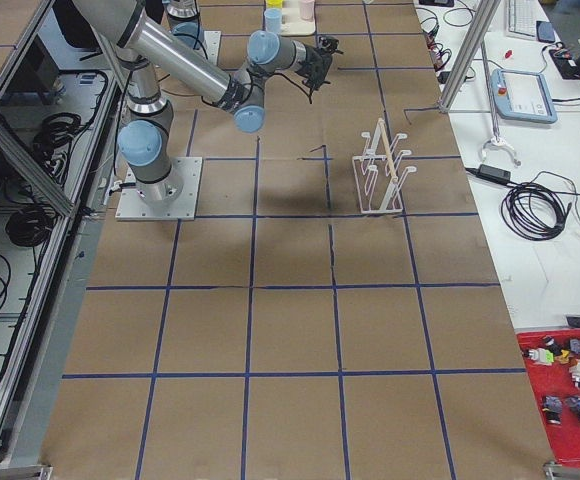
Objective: Transfer IKEA cup to right arm and place on rack
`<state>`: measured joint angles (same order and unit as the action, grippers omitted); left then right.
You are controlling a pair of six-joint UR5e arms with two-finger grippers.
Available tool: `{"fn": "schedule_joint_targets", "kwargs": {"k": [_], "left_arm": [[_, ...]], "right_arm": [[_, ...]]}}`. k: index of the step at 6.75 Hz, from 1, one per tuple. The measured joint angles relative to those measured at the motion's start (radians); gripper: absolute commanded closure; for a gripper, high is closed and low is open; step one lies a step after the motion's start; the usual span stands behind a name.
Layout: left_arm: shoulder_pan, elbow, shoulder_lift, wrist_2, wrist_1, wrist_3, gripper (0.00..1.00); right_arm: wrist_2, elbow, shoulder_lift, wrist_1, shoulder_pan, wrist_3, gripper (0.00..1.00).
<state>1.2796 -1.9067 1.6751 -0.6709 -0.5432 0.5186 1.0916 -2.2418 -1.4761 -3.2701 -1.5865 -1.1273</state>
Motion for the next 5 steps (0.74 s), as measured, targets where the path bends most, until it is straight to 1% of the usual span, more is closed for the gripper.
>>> {"fn": "schedule_joint_targets", "kwargs": {"k": [2, 3, 4, 5], "left_arm": [[0.013, -0.176, 0.017, 0.175, 0.297, 0.0, 1.0], [0.024, -0.248, 0.036, 0.241, 0.442, -0.001, 1.0], [0.047, -0.291, 0.058, 0.271, 0.563, -0.005, 1.0], [0.081, -0.312, 0.079, 0.281, 0.651, -0.013, 1.0]], "right_arm": [[0.012, -0.015, 0.001, -0.004, 0.002, 0.0, 0.0], [0.013, -0.021, 0.0, -0.001, 0.005, 0.001, 0.0], [0.009, -0.023, -0.002, 0.001, 0.007, 0.001, 0.0], [0.004, -0.022, -0.006, 0.0, 0.006, -0.022, 0.0]]}}
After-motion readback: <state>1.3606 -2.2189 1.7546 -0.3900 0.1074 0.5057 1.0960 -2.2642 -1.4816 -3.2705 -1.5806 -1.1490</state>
